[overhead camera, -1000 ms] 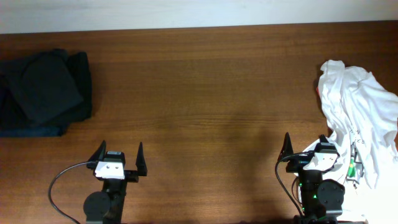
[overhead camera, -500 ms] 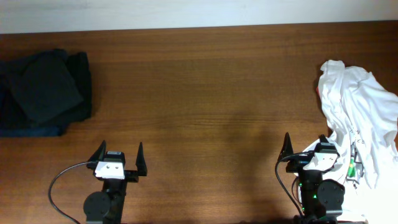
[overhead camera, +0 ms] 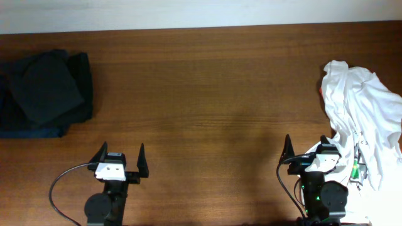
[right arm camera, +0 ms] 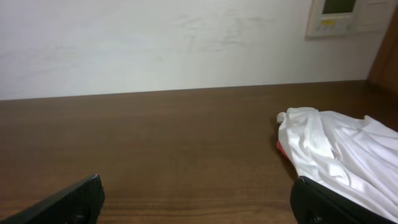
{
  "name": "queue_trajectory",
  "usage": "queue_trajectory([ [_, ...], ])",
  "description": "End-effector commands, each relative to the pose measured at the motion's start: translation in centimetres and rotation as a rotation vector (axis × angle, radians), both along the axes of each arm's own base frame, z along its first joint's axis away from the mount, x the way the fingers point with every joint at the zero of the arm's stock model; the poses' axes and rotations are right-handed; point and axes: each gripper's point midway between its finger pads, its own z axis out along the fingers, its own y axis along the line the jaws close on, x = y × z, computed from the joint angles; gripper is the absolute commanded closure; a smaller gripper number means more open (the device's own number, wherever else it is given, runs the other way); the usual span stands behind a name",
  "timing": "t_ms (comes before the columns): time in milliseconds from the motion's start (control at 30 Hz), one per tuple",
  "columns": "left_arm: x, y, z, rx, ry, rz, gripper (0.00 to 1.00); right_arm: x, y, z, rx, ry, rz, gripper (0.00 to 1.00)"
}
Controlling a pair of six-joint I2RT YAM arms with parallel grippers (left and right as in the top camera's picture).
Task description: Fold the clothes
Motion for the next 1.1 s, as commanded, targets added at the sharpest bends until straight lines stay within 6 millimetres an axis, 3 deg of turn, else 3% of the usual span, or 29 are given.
queue_trajectory([
  [0, -0.1, -0.2, -0.5, -0.028, 0.070, -0.010, 0.01, -0.2, 0.4, -0.2, 0.011, 0.024, 0.023, 0.01],
  [233, 2.8, -0.8, 2.9, -0.024, 0.302, -0.032, 0.01, -1.1, -0.4, 3.4, 0.013, 0.263, -0.021, 0.01],
  [367, 4.5, -0.8, 4.2, -0.021, 0.410, -0.030, 0.01, 1.5, -0.1, 3.4, 0.027, 0.564, -0.003, 0.01],
  [433, 4.5, -0.8, 4.1, -0.021, 0.411, -0.030, 0.01, 2.3, -0.4, 1.4, 0.025, 0.658, -0.018, 0.01],
  [467, 4.5, -0.8, 4.1, -0.021, 0.411, -0.030, 0.01, 1.7, -3.1, -1.5, 0.083, 0.773, -0.227, 0.01],
  [533, 4.5, -0.8, 4.1, -0.021, 0.412, -0.030, 0.01, 0.0, -6.0, -4.5, 0.133, 0.893, -0.489, 0.01],
  [567, 4.5, -0.8, 4.1, -0.021, 0.413, -0.030, 0.01, -0.4, -6.2, -7.3, 0.114, 1.014, -0.522, 0.01],
  [633, 4.4, -0.8, 4.1, -0.021, 0.415, -0.030, 0.01, -1.3, -7.1, -10.6, 0.153, 1.133, -0.629, 0.01],
  [733, 4.4, -0.8, 4.1, -0.021, 0.415, -0.030, 0.01, -2.7, -8.9, -13.7, 0.293, 1.228, -0.746, 0.02],
  [800, 4.4, -0.8, 4.1, -0.021, 0.415, -0.030, 0.01, -3.4, -9.4, -14.5, 0.360, 1.265, -0.766, 0.26],
  [867, 4.4, -0.8, 4.1, -0.021, 0.415, -0.030, 0.01, -3.4, -9.3, -14.6, 0.379, 1.265, -0.762, 0.43],
  [900, 4.4, -0.8, 4.1, -0.021, 0.415, -0.030, 0.01, -3.4, -9.3, -14.6, 0.380, 1.265, -0.762, 0.59],
  [933, 4.4, -0.8, 4.1, -0.021, 0.415, -0.030, 0.01, -3.4, -9.3, -14.6, 0.380, 1.265, -0.762, 0.69],
  [1067, 4.4, -0.8, 4.1, -0.021, 0.415, -0.030, 0.01, -3.0, -9.2, -14.3, 0.391, 1.256, -0.750, 0.96],
])
